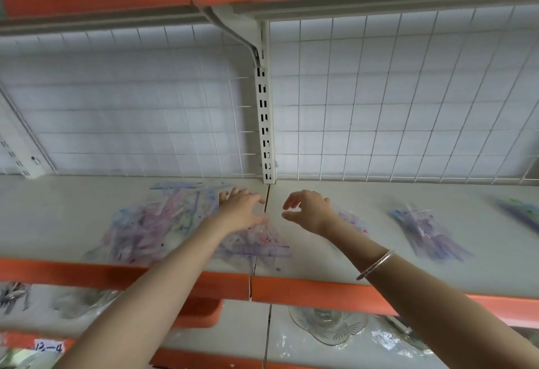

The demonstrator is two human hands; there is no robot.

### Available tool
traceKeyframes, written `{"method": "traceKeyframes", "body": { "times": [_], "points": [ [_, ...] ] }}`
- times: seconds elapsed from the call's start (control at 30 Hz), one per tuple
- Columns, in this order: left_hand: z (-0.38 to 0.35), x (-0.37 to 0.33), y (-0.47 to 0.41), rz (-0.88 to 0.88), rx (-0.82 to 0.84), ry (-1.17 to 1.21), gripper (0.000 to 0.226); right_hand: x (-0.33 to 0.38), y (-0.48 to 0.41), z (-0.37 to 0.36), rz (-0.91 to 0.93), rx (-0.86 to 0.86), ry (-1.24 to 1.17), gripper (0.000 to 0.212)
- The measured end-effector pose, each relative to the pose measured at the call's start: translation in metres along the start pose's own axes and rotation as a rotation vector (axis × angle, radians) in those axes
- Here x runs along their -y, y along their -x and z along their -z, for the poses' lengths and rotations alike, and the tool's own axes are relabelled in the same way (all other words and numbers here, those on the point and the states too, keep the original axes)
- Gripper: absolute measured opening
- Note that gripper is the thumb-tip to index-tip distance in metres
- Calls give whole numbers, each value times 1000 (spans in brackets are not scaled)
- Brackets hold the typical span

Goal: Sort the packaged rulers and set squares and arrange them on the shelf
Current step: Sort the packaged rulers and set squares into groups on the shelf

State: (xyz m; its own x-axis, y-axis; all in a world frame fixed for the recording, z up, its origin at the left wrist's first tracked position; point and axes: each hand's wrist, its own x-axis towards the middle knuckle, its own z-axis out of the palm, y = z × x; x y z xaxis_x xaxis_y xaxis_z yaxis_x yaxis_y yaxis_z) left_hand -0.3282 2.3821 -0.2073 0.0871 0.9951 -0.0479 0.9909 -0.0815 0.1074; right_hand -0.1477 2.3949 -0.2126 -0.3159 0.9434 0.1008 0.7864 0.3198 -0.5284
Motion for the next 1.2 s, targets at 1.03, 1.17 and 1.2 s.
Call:
{"method": "traceKeyframes", "body": {
  "times": [1.03,1.17,1.2],
  "points": [
    [8,86,36,-3,52,346,57,47,-6,-13,225,316,77,16],
    [8,88,41,7,-23,409,54,46,-8,-9,111,328,-109,19],
    [7,89,42,12,-45,423,53,45,-10,-7,66,337,-154,21]
  ]
}}
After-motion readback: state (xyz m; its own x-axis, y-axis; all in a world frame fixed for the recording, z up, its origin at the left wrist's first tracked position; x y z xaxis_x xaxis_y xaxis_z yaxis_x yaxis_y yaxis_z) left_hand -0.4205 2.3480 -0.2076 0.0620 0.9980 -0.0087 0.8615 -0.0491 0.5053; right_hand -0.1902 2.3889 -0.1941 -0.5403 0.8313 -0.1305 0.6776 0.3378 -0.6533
